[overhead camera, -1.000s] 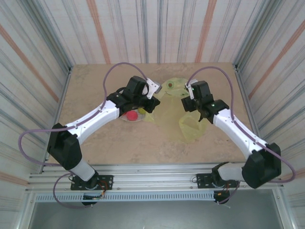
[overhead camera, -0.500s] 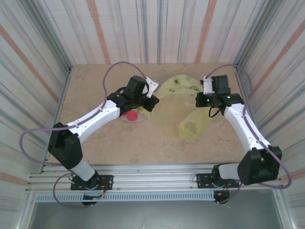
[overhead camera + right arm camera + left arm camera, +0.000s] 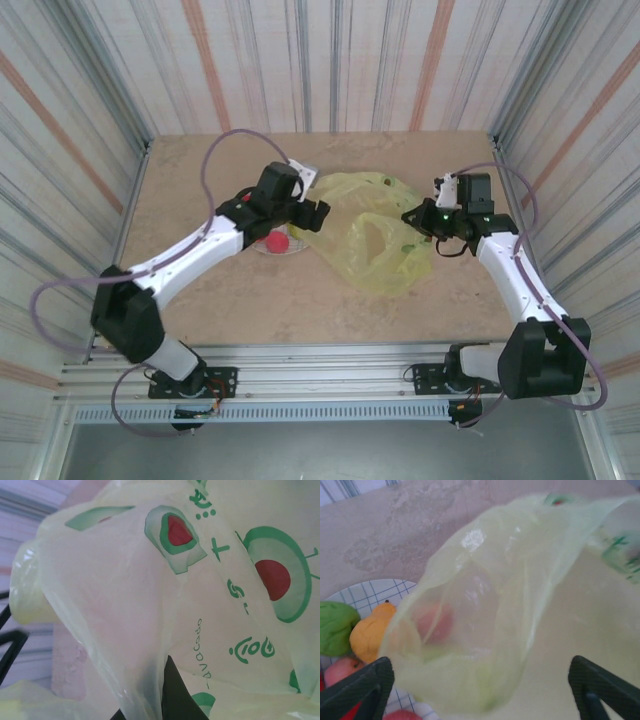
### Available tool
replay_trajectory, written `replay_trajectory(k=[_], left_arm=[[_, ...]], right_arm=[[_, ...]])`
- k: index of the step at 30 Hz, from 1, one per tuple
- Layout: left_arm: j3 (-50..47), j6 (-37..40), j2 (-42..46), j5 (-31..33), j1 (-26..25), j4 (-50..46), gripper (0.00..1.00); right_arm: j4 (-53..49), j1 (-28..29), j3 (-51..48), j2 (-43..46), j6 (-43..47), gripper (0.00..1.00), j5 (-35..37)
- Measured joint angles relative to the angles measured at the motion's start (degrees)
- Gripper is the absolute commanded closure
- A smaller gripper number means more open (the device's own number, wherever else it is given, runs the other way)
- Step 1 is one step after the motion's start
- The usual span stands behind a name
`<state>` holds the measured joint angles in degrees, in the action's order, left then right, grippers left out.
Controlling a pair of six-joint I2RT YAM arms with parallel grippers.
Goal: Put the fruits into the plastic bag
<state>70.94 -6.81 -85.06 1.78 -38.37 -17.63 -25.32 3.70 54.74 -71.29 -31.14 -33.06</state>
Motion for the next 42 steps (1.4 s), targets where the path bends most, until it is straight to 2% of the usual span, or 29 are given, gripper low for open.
replay_trajectory(k=[4, 8, 11, 14, 19, 20, 24, 26, 30, 35, 38, 40, 42], left_arm=[[-6.3, -1.2, 9.9, -3.8, -0.8, 2.0, 0.01], [-11.0, -3.0, 14.3, -14.6, -2.8, 7.2, 0.01], [-11.3, -3.0, 11.9, -20.5, -6.2, 9.9, 0.01], [-8.8, -2.2, 6.0, -21.7, -9.2, 9.7, 0.01], [-5.9, -2.0, -3.3, -22.5, -7.6, 11.3, 0.04], [-5.2, -2.0, -5.1, -23.6, -7.1, 11.8, 0.10], [-1.7, -2.0, -10.4, -29.4, -6.8, 14.4, 0.43], [-1.4, -1.6, -10.7, -32.0, -7.9, 16.2, 0.55], [-1.6, 3.3, -9.3, -34.8, -12.3, 18.0, 0.66], [-2.1, 13.0, -7.3, -35.5, -18.7, 16.0, 0.68], [-2.1, 17.3, -7.2, -36.2, -19.9, 13.2, 0.66], [-2.1, 19.4, -7.3, -36.9, -19.9, 11.0, 0.60], [-1.9, 20.8, -7.5, -37.2, -19.9, 9.4, 0.51]], right_arm=[[1.7, 0.0, -1.9, 0.0, -2.8, 1.00, -0.1], [3.2, 0.0, -2.2, -0.2, -3.5, 1.00, -0.3], [4.0, 0.0, -2.3, -0.7, -4.1, 1.00, -0.4], [4.4, 0.0, -2.3, -1.1, -4.3, 1.00, -0.7], [4.4, 0.0, -2.3, -1.3, -4.3, 1.00, -1.3], [4.4, 0.0, -2.3, -1.3, -4.3, 1.00, -1.3], [4.7, 0.0, -2.5, -1.6, -4.3, 1.00, -1.1], [5.1, 0.0, -3.0, -1.6, -4.5, 1.00, -0.6], [7.2, -0.1, -4.7, -1.6, -6.4, 1.00, 1.4], [11.8, -0.1, -9.0, -0.3, -12.3, 1.00, 4.9], [12.9, -0.1, -11.1, 1.5, -15.4, 1.00, 7.3], [13.6, -0.1, -11.8, 2.7, -16.5, 1.00, 8.5], [13.7, -0.1, -12.1, 3.5, -16.9, 1.00, 9.3]])
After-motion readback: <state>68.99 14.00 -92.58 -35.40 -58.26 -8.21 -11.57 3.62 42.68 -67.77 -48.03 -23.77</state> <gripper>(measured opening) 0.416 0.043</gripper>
